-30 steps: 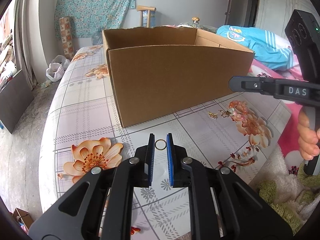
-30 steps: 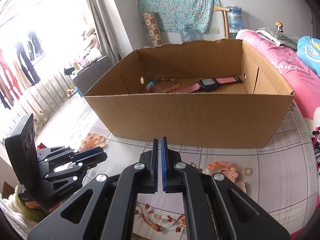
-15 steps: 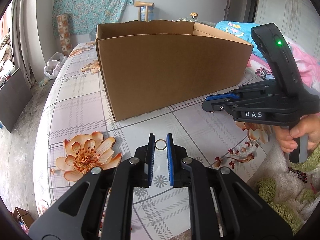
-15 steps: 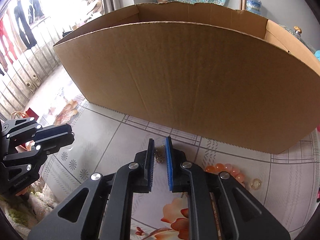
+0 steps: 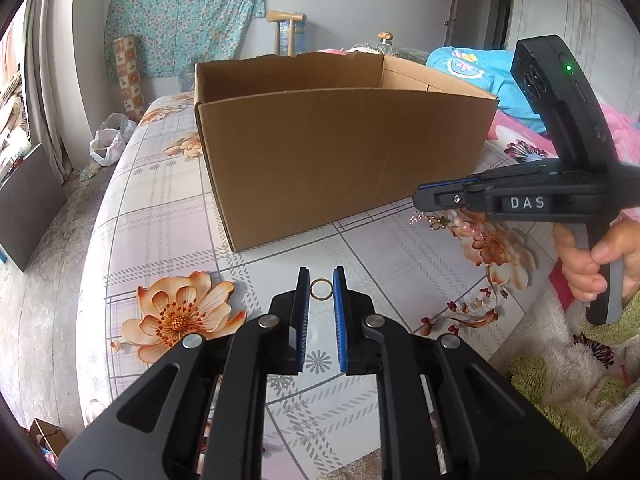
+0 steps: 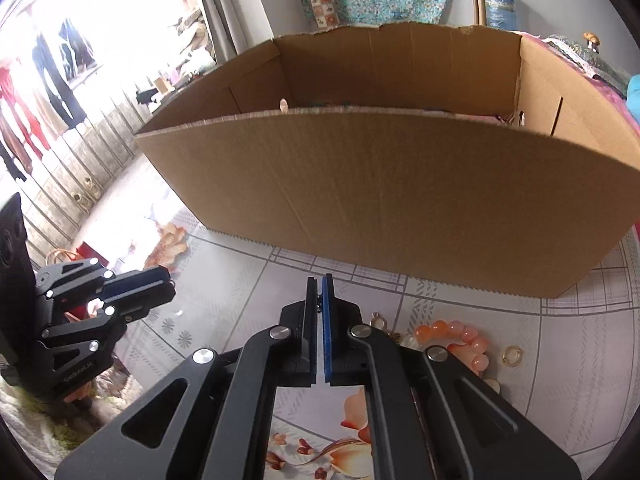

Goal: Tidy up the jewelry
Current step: 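Carry the gold ring and gold charm over the box with both grippers, then open both grippers to drop the ring and charm into the box, then withdraw both grippers from the box back to the charms on the sheet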

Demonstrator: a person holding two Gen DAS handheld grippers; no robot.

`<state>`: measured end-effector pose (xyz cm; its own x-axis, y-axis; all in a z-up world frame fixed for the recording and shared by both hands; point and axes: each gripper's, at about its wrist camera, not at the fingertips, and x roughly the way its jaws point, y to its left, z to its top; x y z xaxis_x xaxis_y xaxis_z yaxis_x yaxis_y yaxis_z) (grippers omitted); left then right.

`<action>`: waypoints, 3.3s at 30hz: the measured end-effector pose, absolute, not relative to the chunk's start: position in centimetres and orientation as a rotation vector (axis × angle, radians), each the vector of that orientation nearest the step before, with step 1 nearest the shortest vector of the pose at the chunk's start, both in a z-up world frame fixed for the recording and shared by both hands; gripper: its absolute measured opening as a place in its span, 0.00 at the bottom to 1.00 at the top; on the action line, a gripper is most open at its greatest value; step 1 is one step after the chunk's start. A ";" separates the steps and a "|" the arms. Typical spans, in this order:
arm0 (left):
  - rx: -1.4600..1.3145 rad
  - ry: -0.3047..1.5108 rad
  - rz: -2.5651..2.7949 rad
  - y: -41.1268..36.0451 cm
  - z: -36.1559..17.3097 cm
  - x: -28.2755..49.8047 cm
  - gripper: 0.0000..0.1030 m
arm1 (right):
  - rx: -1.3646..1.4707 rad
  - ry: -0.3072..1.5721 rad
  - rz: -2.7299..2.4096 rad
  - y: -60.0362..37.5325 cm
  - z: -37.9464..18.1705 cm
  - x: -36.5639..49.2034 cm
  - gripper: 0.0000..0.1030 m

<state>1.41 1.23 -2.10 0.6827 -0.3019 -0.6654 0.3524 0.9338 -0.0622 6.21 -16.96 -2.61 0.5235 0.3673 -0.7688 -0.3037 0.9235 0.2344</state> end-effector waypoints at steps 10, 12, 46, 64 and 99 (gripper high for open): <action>0.074 0.583 -0.450 0.3 4.1 -0.2 0.10 | 0.158 0.763 0.450 -19.7 5.3 4.5 0.02; 0.075 0.540 -0.482 0.0 5.9 -0.1 0.10 | 0.161 0.724 0.468 -19.7 7.2 4.4 0.02; -0.116 1.079 -0.538 -7.2 2.9 25.0 0.27 | 0.187 0.947 0.349 -24.3 4.7 19.8 0.05; -0.117 0.872 -0.535 -3.4 7.7 18.3 0.30 | 0.168 0.778 0.312 -25.1 10.2 14.6 0.34; 0.264 0.786 -0.678 -8.6 -5.6 7.0 0.38 | -0.006 0.929 0.289 -20.4 -4.3 3.0 0.19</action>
<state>6.99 -8.58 -5.61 0.5107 -0.4612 -0.7256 0.6499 0.7596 -0.0255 3.05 -20.45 -4.30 0.5629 0.2429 -0.7900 -0.2477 0.9615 0.1191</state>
